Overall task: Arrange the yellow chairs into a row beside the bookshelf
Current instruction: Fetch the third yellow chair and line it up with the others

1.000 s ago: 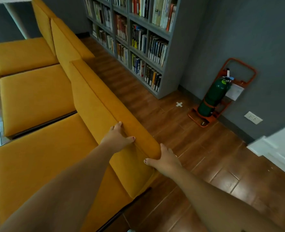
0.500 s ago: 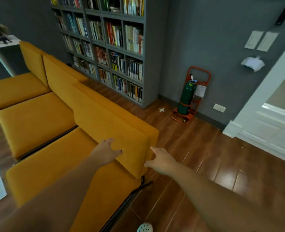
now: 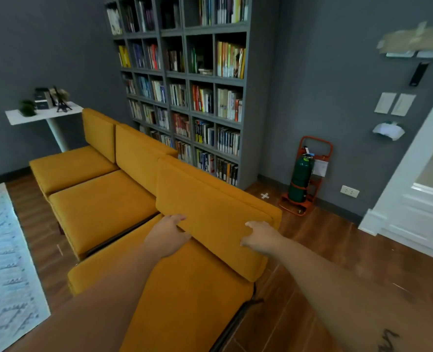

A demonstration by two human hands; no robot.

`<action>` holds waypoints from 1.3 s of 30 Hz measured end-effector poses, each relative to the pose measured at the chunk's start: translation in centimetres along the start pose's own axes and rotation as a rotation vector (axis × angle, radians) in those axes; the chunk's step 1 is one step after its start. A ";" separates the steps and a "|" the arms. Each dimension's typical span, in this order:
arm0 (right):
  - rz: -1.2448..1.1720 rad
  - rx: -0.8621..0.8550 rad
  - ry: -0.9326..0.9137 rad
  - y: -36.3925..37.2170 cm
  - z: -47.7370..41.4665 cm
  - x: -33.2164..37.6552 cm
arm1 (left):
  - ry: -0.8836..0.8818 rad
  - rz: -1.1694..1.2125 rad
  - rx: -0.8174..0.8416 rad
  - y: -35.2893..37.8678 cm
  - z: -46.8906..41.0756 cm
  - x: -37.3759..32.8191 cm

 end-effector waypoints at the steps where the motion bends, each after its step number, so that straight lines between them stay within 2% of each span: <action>1: -0.004 -0.021 0.006 0.6 0.3 1.6 | 0.006 0.007 -0.002 -1.1 0.6 1.4; 11: -0.091 -0.001 0.088 9.3 2.8 17.1 | 0.041 -0.037 0.012 -10.2 5.2 16.5; 24: -0.152 0.046 0.082 14.5 -2.1 25.1 | -0.051 -0.048 0.012 -17.6 4.0 27.0; 32: -0.144 0.021 0.087 14.1 -11.1 30.2 | -0.036 -0.045 -0.049 -23.0 -2.9 30.7; 39: -0.184 0.041 0.146 12.5 -20.0 33.9 | 0.012 -0.153 0.049 -26.1 -12.5 32.7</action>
Point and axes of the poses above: each hand's wrist, its own z-axis away from the middle knuckle, its own y-axis out of the palm, x = y × z, the point moved 3 cm from there along -z, towards the middle knuckle, and after that the axes turned 5 degrees about z, right-handed, at the moved point
